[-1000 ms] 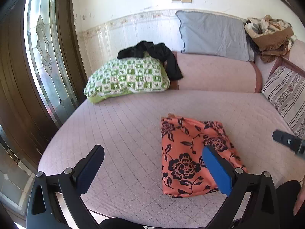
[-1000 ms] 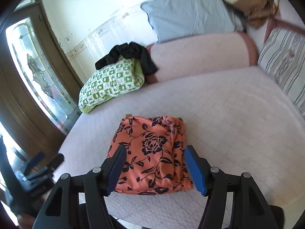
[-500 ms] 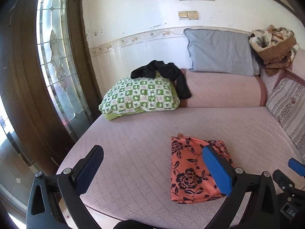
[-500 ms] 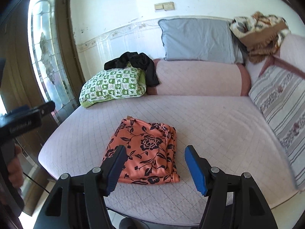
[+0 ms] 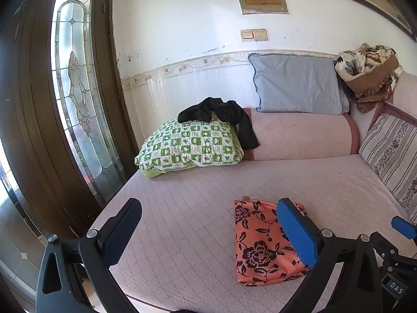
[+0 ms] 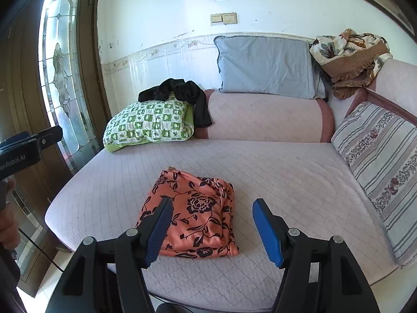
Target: Fold small clothes
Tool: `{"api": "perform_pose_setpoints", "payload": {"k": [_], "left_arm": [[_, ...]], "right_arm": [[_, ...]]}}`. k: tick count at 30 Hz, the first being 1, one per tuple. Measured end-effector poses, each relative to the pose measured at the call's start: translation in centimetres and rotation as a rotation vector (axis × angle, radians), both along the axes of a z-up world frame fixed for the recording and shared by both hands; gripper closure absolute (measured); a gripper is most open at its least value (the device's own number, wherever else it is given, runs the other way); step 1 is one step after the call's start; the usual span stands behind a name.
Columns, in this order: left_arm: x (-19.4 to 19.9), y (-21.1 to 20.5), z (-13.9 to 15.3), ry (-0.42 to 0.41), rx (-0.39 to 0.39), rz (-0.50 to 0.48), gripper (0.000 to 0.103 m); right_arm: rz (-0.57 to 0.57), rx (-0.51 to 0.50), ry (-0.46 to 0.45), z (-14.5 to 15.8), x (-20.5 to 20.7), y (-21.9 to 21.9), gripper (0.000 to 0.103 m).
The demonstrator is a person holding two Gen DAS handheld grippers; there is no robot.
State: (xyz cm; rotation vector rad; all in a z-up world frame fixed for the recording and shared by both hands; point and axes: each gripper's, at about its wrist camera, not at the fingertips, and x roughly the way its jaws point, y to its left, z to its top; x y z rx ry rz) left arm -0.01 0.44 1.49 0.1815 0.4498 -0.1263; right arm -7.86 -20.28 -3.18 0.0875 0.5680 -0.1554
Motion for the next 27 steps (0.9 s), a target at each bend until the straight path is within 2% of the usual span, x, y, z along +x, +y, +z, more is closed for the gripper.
{"api": "perform_pose_setpoints", "payload": {"k": [27], "left_arm": [[-2.1, 0.7, 0.5, -0.026, -0.028, -0.033, 0.0]], "right_arm": [[-0.011, -0.034, -0.006, 0.2, -0.8, 2.3, 0.035]]}}
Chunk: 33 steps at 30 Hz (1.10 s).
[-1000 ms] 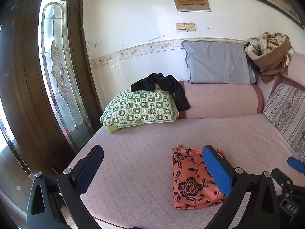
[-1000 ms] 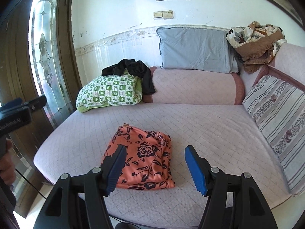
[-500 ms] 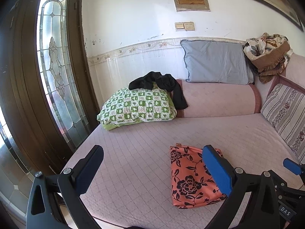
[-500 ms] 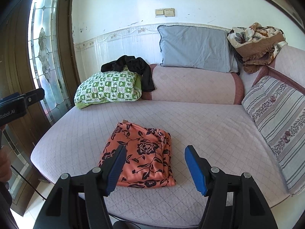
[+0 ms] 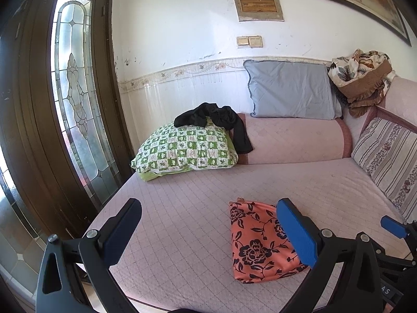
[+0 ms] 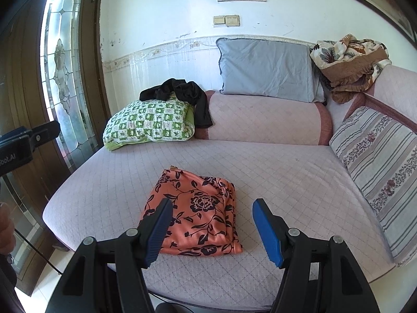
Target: Fold small clothes
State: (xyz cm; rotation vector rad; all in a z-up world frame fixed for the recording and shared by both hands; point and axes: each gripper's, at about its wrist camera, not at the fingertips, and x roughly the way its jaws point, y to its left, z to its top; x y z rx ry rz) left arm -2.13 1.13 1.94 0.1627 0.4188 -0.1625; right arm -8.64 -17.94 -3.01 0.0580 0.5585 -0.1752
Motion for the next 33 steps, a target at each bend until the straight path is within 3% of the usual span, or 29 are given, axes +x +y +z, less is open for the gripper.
{"api": "perform_pose_setpoints", "payload": {"k": [20, 33], "left_arm": [[-0.7, 0.1, 0.1, -0.01, -0.012, -0.028, 0.0], [2.9, 0.7, -1.3, 0.036, -0.025, 0.045, 0.0]], "right_arm": [[0.005, 0.016, 0.026, -0.5, 1.1, 1.7, 0.035], [0.02, 0.017, 0.033, -1.6, 5.3, 1.7, 0.035]]}}
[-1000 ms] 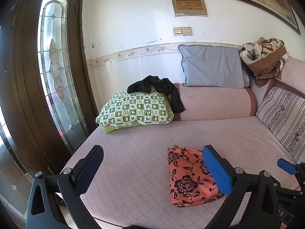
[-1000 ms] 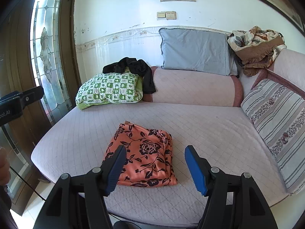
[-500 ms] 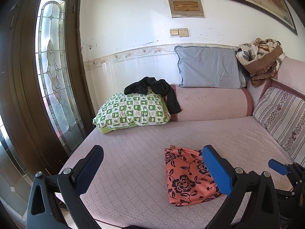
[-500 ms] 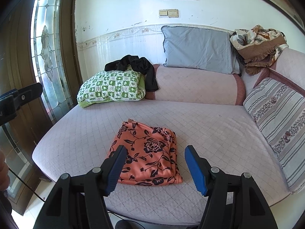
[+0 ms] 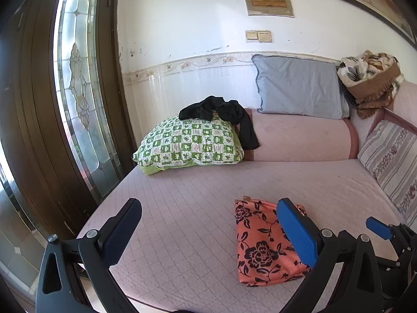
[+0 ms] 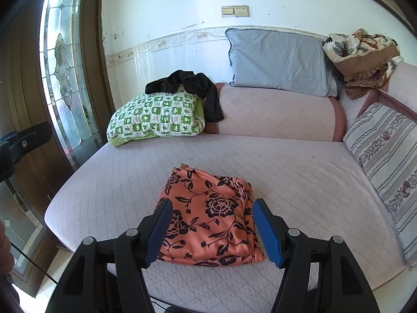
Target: Fold small clothes
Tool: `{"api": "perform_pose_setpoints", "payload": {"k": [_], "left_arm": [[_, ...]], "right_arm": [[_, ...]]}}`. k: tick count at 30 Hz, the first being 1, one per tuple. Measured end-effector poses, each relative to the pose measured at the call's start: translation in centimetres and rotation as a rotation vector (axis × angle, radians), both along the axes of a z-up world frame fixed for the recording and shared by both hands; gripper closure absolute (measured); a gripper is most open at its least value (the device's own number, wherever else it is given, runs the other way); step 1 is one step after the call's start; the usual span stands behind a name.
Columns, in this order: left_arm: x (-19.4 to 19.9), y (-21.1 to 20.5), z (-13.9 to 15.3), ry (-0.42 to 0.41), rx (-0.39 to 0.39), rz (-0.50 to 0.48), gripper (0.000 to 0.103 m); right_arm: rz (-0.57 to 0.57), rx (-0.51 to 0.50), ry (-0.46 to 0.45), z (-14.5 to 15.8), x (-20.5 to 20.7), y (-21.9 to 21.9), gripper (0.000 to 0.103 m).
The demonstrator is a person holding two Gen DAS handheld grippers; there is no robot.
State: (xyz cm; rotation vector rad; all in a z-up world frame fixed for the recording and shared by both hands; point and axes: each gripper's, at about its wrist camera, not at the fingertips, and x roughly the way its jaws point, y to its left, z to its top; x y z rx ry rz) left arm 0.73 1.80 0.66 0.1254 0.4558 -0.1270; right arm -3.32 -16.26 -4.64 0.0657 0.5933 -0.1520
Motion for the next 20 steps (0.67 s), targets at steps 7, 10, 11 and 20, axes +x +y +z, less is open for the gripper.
{"api": "perform_pose_setpoints", "payload": {"k": [7, 10, 11, 20], "left_arm": [[2.1, 0.3, -0.9, 0.022, 0.008, 0.02, 0.0], [2.9, 0.9, -1.1, 0.031, -0.001, 0.029, 0.0], [3.1, 1.0, -1.2, 0.032, -0.002, 0.032, 0.0], [5.9, 2.5, -2.3, 0.066, -0.025, 0.039, 0.0]], "right_arm": [[-0.011, -0.007, -0.007, 0.0, 2.2, -0.9, 0.035], [-0.01, -0.009, -0.007, 0.1, 3.3, -0.8, 0.035], [-0.009, -0.011, -0.008, 0.1, 3.6, -0.6, 0.035], [0.013, 0.022, 0.019, -0.8, 7.2, -0.1, 0.035]]}}
